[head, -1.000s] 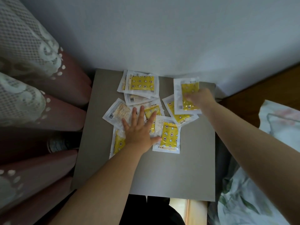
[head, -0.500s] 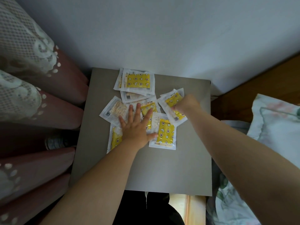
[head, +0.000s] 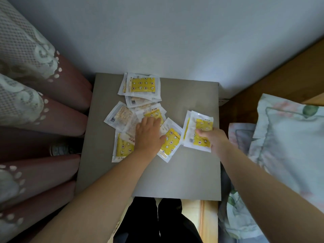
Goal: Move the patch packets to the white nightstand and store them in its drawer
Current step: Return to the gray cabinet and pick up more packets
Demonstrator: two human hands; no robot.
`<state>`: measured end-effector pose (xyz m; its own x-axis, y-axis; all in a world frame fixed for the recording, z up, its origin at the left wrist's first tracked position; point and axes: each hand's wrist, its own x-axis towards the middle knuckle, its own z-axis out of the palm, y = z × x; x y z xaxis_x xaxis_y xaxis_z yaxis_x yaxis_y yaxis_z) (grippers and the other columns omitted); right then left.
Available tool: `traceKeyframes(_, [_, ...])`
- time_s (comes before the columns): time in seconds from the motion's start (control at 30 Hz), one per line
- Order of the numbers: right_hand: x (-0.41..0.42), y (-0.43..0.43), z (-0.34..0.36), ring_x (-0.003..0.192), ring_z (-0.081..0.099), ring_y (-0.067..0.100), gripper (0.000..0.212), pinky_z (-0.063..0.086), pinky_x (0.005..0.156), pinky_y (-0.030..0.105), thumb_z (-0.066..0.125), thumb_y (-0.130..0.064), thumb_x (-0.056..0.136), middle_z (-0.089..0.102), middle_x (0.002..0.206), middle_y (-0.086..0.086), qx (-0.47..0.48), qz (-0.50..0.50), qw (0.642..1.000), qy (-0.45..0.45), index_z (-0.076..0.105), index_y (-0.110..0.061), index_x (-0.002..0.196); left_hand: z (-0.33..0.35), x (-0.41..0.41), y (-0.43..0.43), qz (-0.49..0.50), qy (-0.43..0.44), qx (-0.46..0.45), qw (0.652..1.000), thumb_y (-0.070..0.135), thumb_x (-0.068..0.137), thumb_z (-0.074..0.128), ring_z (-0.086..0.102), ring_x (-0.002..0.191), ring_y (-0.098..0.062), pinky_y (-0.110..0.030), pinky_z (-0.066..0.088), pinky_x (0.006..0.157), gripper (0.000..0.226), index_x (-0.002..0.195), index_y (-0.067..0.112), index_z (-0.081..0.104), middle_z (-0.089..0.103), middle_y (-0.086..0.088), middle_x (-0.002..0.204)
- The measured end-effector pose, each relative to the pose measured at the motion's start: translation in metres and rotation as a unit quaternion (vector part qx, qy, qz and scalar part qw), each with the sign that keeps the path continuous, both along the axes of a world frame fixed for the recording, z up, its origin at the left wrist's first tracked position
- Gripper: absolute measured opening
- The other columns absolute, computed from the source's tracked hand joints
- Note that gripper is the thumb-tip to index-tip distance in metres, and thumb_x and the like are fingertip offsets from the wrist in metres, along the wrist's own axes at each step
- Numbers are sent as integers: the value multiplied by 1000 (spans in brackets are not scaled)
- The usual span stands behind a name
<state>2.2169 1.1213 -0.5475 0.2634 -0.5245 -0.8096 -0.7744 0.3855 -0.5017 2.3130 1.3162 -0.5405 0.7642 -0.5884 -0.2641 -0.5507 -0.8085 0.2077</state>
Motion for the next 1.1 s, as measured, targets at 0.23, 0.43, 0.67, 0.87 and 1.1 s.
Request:
traceKeyframes(0.23, [-9,18,3,98,67,36,18,52,90,52,78,-5,74,71,100,14,-21,6,997,-77,67,-18,79,-3,-22,-37,81,41,58,994,52,76,71,40,124,-25,-36,34,101,76,133,14,38,47,-6,131])
traceKeyframes(0.43, [-17,16,-2,100,66,35,21,51,92,54,78,-4,74,72,98,11,-18,22,992,-121,69,-20,81,-4,-26,-43,108,57,54,991,44,81,69,44,116,-25,-34,37,92,43,112,16,59,56,-4,117])
traceKeyframes(0.67, [-18,11,1,96,66,36,18,49,95,53,74,2,76,69,104,17,55,-50,985,-153,68,-11,87,5,-33,-20,159,70,-34,984,25,91,60,52,102,-25,-35,45,79,14,96,14,67,63,-3,102])
traceKeyframes(0.87, [-23,6,5,80,66,25,15,53,85,42,67,6,81,68,98,13,106,-65,974,-188,66,-6,90,7,-33,-20,176,69,-8,982,30,89,62,59,95,-29,-37,46,76,18,94,13,59,65,-7,96])
traceKeyframes(1.1, [-25,3,2,87,66,30,14,53,86,44,67,4,81,67,103,16,117,-64,973,-190,66,-6,91,18,-34,-32,305,140,-187,923,15,85,61,54,91,-25,-27,35,68,12,80,5,67,64,-7,92])
